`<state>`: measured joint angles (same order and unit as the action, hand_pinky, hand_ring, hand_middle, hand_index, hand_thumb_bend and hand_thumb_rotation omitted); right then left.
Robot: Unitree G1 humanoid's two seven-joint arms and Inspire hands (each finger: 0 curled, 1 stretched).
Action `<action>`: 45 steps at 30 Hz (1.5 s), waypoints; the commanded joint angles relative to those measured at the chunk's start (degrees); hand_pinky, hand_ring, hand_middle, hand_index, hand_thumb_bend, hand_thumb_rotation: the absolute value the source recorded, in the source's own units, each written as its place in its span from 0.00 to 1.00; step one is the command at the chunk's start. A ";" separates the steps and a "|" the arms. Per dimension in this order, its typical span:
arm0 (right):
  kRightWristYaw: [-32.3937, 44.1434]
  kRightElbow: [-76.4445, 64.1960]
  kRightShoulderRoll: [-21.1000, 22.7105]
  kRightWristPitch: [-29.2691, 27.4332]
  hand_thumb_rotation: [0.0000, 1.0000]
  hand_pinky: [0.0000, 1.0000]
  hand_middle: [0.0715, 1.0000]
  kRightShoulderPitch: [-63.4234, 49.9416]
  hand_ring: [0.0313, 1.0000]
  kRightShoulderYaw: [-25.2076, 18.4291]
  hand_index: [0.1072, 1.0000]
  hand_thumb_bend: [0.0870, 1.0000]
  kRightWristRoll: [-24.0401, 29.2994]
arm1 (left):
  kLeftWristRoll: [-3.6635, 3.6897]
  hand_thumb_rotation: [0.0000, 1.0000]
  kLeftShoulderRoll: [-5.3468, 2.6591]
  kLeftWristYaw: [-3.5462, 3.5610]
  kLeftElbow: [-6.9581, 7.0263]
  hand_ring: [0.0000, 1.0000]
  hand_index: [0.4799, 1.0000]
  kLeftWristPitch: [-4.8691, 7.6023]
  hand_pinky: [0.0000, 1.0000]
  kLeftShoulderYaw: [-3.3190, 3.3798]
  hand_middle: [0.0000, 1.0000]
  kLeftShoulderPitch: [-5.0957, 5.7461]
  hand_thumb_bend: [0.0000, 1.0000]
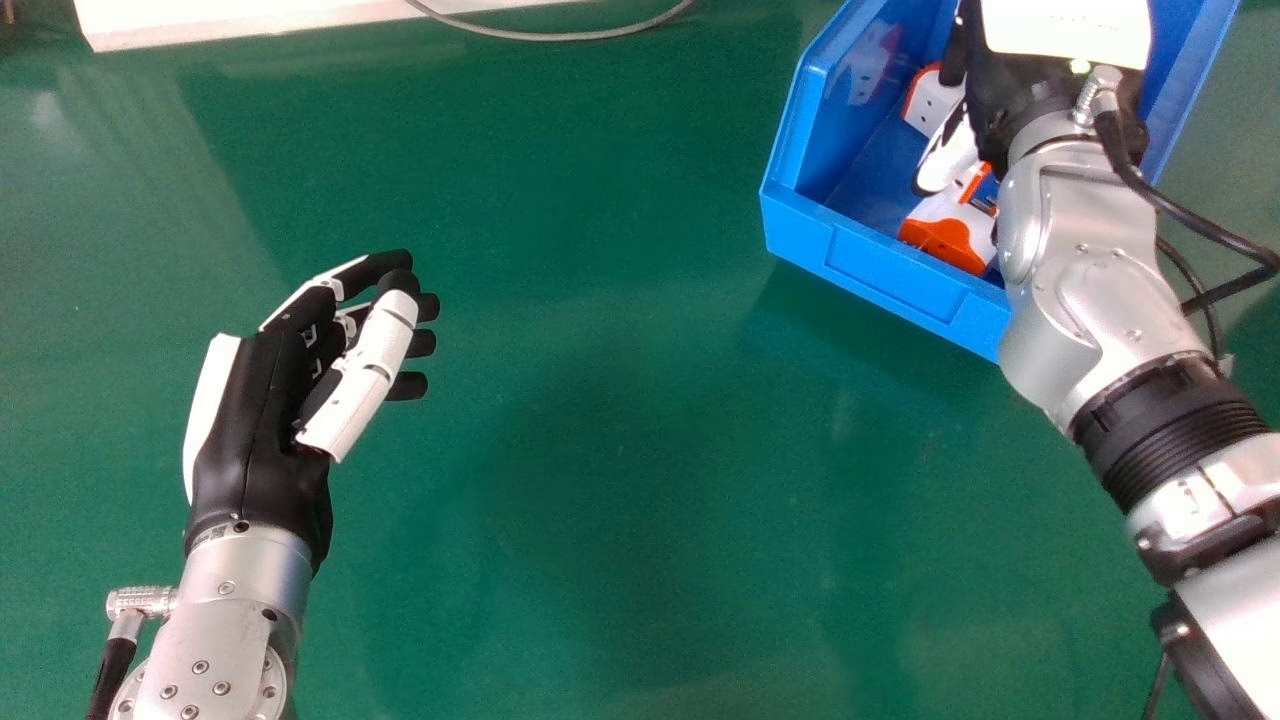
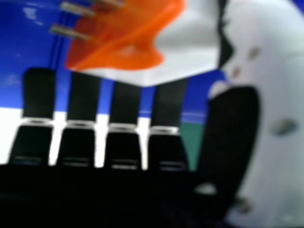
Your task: Pick all objects and put in blue box
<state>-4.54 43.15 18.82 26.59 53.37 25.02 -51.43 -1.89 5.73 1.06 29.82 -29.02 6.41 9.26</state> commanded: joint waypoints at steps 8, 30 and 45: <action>-1.95 -1.25 1.74 -0.86 0.00 0.76 0.99 2.03 0.98 1.20 0.95 0.52 -0.96 | -0.05 0.58 0.42 0.01 1.46 0.71 0.56 -0.02 0.65 0.13 0.72 -0.14 0.32; -1.57 -2.28 1.52 -0.41 0.00 0.77 1.00 2.09 1.00 1.71 0.96 0.52 -0.65 | -0.24 0.58 0.15 -0.29 0.98 0.71 0.56 0.13 0.65 -0.47 0.72 -0.58 0.32; -0.02 -43.25 -2.92 5.84 0.00 0.85 1.00 -21.18 1.00 -5.61 0.97 0.42 2.06 | -0.33 0.58 0.49 -0.19 -0.71 0.71 0.57 1.37 0.65 -0.24 0.72 -1.14 0.33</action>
<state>-3.64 6.21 16.74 31.43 34.71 21.37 -49.22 -2.12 5.64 0.82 28.82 -29.28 5.88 8.52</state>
